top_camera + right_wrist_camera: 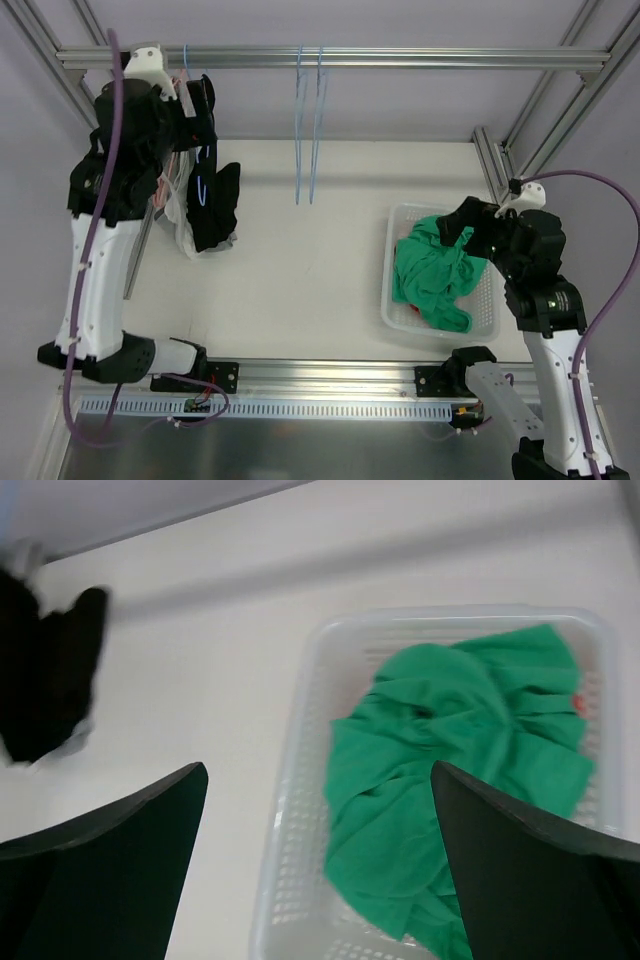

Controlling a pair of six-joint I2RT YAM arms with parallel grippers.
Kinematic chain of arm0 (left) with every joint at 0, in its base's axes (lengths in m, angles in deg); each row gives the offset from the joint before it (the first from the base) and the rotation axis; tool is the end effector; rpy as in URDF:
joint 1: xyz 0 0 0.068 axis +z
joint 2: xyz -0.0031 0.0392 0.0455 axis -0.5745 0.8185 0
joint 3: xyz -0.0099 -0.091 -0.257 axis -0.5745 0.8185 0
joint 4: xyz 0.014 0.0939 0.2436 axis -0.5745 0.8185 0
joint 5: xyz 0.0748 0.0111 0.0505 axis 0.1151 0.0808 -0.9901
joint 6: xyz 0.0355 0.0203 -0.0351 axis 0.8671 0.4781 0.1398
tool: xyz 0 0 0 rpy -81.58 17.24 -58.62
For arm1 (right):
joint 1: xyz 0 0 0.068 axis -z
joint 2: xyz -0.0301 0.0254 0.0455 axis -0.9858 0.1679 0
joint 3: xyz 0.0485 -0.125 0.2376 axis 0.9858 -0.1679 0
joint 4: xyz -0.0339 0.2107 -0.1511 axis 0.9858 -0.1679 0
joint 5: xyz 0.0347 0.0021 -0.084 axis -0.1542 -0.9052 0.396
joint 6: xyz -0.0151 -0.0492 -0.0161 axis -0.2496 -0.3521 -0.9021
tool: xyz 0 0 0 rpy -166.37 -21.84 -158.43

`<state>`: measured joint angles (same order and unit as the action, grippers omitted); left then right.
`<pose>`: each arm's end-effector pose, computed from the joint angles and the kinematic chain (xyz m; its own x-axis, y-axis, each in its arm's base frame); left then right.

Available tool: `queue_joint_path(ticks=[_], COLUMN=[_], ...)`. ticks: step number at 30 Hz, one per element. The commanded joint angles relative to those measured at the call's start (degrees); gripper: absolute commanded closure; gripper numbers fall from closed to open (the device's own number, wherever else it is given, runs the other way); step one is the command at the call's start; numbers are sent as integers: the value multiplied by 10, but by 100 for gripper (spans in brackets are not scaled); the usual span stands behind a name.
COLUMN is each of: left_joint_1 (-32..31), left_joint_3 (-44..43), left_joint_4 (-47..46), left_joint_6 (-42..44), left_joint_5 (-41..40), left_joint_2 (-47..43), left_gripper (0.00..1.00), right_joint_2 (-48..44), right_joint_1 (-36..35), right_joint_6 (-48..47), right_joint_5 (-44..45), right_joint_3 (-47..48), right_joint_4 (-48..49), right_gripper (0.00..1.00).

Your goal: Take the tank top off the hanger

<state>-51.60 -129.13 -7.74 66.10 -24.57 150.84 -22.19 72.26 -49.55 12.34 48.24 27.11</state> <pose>0.2003 -0.0477 0.5584 -0.0935 -0.0989 -0.9907 -0.0439 0.9945 -0.0952 0.1380 0.0186 0.4000 -0.2772 0.0371 -0.9601 -0.0937 0.9935 0.0654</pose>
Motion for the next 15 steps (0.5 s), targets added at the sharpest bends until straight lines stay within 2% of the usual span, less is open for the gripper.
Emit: queue_joint_path(ticks=[1, 2, 6, 7, 9, 10, 12, 13, 15], left_joint_1=[39, 57, 91, 95, 108, 111, 115, 116, 116], left_joint_3=[-51, -55, -65, -64, -62, -61, -63, -65, -73], left_joint_4=[21, 21, 22, 21, 20, 20, 19, 20, 20], left_joint_6=[24, 23, 20, 19, 16, 15, 15, 16, 17], left_joint_5=[74, 81, 132, 137, 161, 168, 178, 181, 197], left_joint_2=[49, 69, 104, 109, 126, 131, 146, 156, 159], left_gripper=[12, 13, 20, 27, 33, 40, 46, 57, 69], right_joint_2=[-23, -26, -31, -32, -34, -34, -34, -34, -35], right_joint_1=[2, 2, 1, 1, 0, 0, -1, -2, -3], right_joint_6=[-25, -20, 5, 8, 15, 17, 20, 20, 20], right_joint_5=[-236, -301, -386, -388, -391, -394, -395, -395, -395], right_joint_3=[-3, -7, -37, -41, -47, -50, -52, -54, -54], right_joint_4=[22, 45, 99, 105, 117, 121, 128, 129, 131], right_gripper=[0, 1, 1, 1, 0, 0, 1, 0, 1])
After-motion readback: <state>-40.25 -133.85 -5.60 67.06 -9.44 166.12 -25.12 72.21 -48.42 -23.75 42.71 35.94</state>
